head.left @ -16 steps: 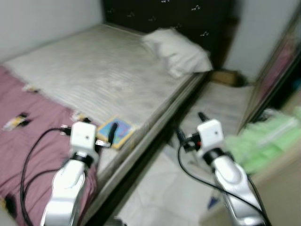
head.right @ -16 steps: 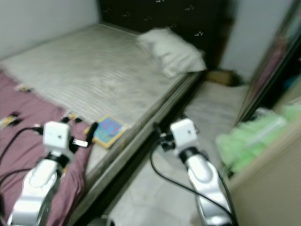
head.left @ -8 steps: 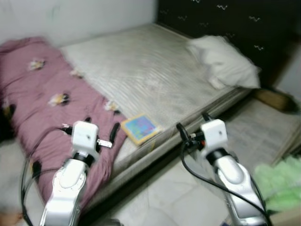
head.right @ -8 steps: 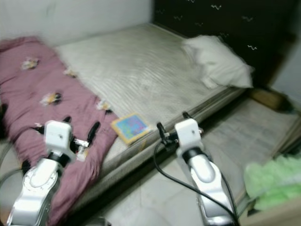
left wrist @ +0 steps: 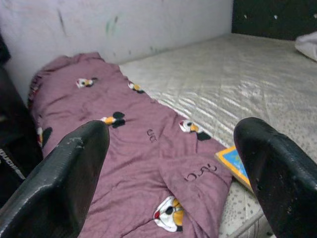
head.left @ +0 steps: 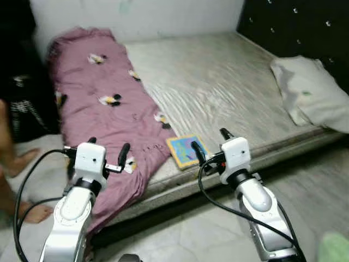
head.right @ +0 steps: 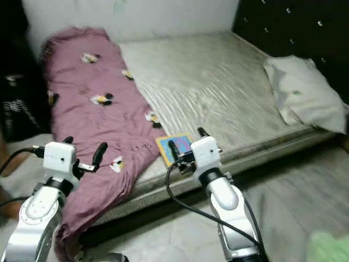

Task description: Clean up the room

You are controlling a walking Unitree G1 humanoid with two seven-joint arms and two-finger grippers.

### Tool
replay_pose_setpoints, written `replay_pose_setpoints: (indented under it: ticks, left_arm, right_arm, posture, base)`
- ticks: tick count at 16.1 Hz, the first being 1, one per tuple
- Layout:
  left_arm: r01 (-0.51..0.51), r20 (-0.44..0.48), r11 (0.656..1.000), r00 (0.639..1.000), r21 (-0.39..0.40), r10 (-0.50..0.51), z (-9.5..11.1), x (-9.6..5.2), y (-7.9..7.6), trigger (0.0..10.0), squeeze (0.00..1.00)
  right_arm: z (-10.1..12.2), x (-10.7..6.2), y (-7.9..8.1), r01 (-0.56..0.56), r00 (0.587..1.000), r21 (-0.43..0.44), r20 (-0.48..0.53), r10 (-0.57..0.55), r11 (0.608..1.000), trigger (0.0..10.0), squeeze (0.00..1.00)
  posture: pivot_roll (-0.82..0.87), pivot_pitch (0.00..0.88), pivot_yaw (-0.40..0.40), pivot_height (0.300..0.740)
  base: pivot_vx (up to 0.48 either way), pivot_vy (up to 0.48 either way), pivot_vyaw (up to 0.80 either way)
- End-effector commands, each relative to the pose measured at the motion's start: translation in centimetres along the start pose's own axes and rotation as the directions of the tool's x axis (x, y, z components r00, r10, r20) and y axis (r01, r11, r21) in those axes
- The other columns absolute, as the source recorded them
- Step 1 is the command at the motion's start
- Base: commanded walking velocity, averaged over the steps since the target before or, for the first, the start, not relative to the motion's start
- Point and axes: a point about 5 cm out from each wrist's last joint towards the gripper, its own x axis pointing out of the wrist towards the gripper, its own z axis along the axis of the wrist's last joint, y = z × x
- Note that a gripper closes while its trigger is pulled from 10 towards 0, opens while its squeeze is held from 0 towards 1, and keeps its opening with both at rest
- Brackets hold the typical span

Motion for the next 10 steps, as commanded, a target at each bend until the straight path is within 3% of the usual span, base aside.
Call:
replay_pose_setpoints:
  ticks: [1, 9, 10]
  left_arm:
    - [0.023, 0.018, 1.000, 1.000, -0.009, -0.022, 0.39, 0.11, -0.55, 10.0, 0.00]
    - [0.029, 0.017, 1.000, 0.999, -0.011, -0.029, 0.38, 0.14, -0.52, 10.0, 0.00]
    - [0.030, 0.012, 0.999, 0.999, -0.012, -0.030, 0.24, 0.06, -0.51, 10.0, 0.00]
  right_arm:
    - [-0.26, -0.35, -0.77, 0.025, 1.000, -0.007, -0.014, -0.025, 1.000, 10.0, 0.00]
    - [-0.29, -0.29, -0.72, 0.026, 1.000, 0.011, -0.010, -0.026, 1.000, 10.0, 0.00]
    - [-0.30, -0.35, -0.92, 0.046, 0.999, 0.022, -0.010, -0.046, 0.999, 10.0, 0.00]
  posture:
    - [0.00, 0.000, -0.074, 0.740]
    - [0.00, 0.000, -0.073, 0.740]
    - [0.00, 0.000, -0.072, 0.740]
  base:
    - [0.000, 0.000, 0.80]
    - [0.000, 0.000, 0.80]
    - [0.000, 0.000, 0.00]
